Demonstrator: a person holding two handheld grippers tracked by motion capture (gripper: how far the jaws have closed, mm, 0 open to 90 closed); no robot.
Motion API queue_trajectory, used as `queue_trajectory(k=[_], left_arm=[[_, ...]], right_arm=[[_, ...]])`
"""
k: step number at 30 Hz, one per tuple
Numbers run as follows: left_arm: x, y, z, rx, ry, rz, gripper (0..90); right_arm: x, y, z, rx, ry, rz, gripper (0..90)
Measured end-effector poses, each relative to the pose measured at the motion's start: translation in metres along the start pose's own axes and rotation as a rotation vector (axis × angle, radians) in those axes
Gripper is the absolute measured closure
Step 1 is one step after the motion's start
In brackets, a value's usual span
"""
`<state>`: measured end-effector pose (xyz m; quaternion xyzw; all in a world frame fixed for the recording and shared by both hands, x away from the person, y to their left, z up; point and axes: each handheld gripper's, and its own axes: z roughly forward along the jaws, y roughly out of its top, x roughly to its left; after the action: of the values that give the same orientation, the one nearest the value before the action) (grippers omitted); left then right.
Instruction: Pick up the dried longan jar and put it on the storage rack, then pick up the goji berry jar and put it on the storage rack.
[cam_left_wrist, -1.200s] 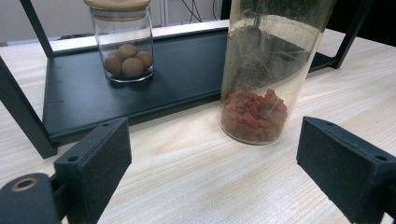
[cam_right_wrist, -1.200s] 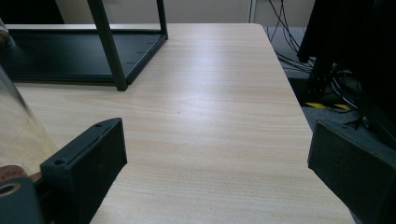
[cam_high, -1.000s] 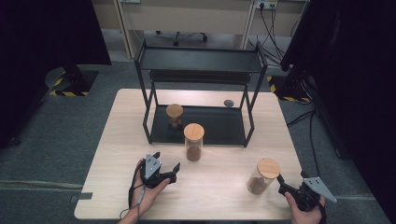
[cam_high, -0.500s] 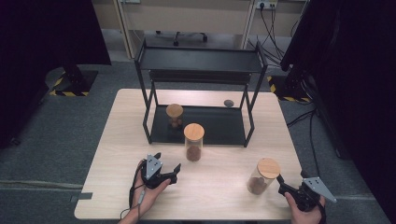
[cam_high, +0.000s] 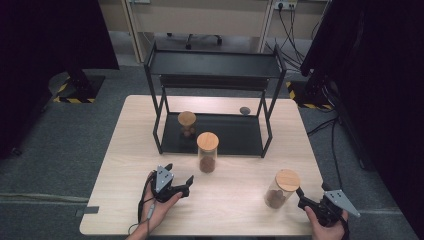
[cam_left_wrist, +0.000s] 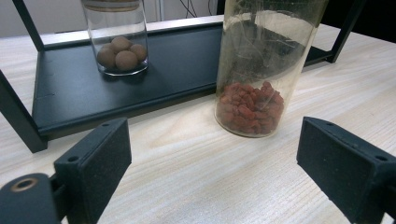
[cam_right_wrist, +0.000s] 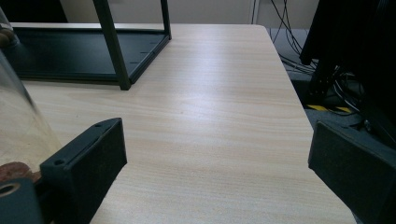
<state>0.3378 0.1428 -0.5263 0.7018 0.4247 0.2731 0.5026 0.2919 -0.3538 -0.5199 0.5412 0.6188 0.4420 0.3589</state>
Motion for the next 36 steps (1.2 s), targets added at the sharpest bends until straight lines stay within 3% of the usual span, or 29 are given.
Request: queue_trajectory(k=[16,23,30,36], left_arm=[[0.0,-0.001,-0.001,-0.01,0.004,0.003,9.9],[-0.001,-0.001,-0.001,-0.009,0.009,0.003,9.9],[-0.001,-0.001,-0.001,-0.01,0.012,0.0,9.8],[-0.001,-0.001,-0.002,-0.014,0.012,-0.001,9.8]], right_arm=[[0.004,-0.001,-0.024,0.012,0.055,0.001,2.9],[0.01,-0.003,-0.037,0.027,0.082,-0.021,2.9],[0.029,-0.011,-0.058,0.036,0.145,-0.038,3.4],[0.063,-0.013,-0.07,0.034,0.228,-0.052,4.7]])
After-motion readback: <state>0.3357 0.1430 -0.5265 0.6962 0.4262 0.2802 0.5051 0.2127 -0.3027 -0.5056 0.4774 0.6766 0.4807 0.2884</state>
